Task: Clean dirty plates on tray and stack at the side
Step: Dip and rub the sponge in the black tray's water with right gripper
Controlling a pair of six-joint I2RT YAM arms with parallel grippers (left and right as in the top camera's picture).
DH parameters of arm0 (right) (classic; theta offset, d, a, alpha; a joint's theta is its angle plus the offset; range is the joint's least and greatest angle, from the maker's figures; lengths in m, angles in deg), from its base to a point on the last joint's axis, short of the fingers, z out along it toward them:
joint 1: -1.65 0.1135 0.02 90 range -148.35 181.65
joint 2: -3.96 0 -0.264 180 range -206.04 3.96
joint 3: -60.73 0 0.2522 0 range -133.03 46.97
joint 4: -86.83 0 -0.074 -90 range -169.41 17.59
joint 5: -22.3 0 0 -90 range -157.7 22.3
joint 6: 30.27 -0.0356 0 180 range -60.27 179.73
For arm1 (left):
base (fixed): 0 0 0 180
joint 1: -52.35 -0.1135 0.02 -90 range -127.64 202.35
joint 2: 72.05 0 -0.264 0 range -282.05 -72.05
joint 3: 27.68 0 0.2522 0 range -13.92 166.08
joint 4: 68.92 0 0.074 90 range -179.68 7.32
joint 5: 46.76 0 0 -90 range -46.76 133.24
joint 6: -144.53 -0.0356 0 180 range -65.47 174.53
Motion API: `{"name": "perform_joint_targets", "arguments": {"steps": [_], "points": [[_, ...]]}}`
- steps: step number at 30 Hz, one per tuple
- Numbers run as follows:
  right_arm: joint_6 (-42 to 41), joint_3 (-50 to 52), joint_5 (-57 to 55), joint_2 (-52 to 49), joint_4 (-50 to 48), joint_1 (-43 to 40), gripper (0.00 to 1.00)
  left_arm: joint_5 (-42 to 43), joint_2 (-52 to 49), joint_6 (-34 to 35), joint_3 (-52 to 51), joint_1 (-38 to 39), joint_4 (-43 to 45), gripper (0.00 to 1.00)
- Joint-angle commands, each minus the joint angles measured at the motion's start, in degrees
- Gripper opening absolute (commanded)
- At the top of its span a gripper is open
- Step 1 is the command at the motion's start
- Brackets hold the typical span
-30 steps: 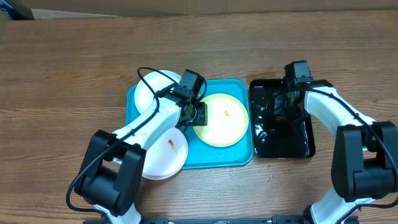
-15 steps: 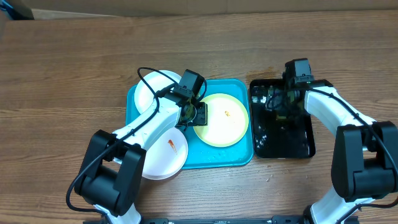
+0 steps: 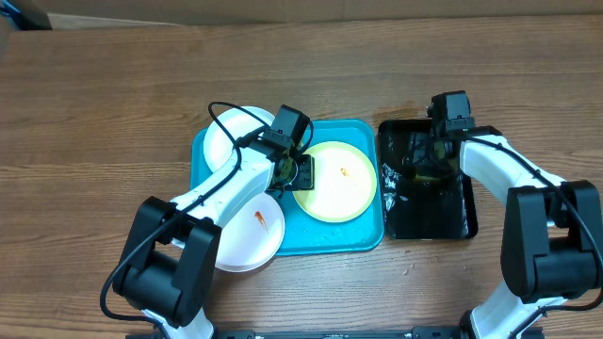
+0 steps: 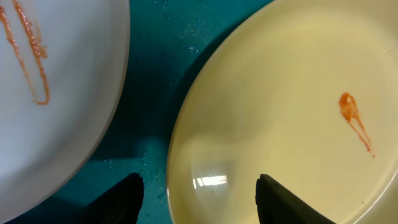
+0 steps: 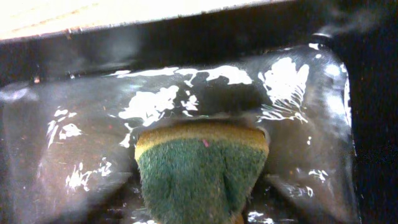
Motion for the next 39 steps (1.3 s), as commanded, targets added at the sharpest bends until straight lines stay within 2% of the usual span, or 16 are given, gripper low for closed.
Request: {"name": "perform_joint_targets", "arguments": {"steps": [1, 2, 3, 4, 6, 7, 8, 15, 24, 27, 29, 30, 31, 39], "points": [[-0.07, 0.48, -0.74, -0.50, -0.07, 0.11, 0.90, -0.61, -0.63, 0.39, -0.52, 0.42, 0.15, 0.60], [-0.07, 0.72, -0.72, -0.50, 0.11, 0.11, 0.86, -0.61, -0.63, 0.42, -0.57, 0.42, 0.15, 0.60], [-0.09, 1.11, -0.72, -0.50, 0.28, 0.11, 0.77, -0.59, -0.63, 0.42, -0.61, 0.44, 0.15, 0.60], [-0.09, 1.62, -0.70, -0.50, 0.44, 0.11, 0.63, -0.61, -0.63, 0.42, -0.68, 0.44, 0.17, 0.58], [-0.13, 2.25, -0.52, -0.50, 0.79, 0.11, 0.22, -0.63, -0.63, 0.55, -1.03, 0.44, 0.22, 0.54], [-0.28, 2.21, -0.50, -0.50, 1.20, 0.13, 0.08, -0.66, -0.66, 0.85, -1.20, 0.44, 0.26, 0.54], [-0.26, 1.92, -0.13, -0.39, 1.64, 0.13, 0.04, -0.81, -0.66, 0.83, -1.46, 0.44, 0.55, 0.53], [-0.26, -7.72, 1.62, 3.89, 15.69, 0.11, 0.04, -2.73, -0.74, 0.83, -1.70, 0.44, 0.85, 0.39], [-0.24, -10.10, 1.62, 7.26, 24.68, 0.11, 0.04, -2.69, -2.89, 0.83, -1.73, 0.44, 0.39, 0.33], [-0.22, -10.10, 1.64, 7.26, 25.68, 0.11, 0.04, -2.67, -3.26, 0.83, -1.73, 0.42, 0.46, 0.24], [-0.22, -10.10, 1.64, 7.26, 26.01, 0.11, 0.04, -2.69, -3.23, 0.81, -1.73, 0.42, 0.96, 0.15], [-0.24, -10.10, 1.64, 7.26, 26.25, 0.11, 0.04, -2.54, -3.23, 0.81, -1.73, 0.42, 1.16, 0.06], [-0.26, -10.12, 1.66, 7.26, 26.64, 0.11, 0.04, -2.51, -3.23, 0.81, -1.73, 0.42, 1.29, 0.04], [-0.22, -10.54, 2.51, 7.26, 31.91, 0.13, 0.04, -2.60, -3.19, 0.74, -1.66, 0.37, 1.18, 0.04]]}}
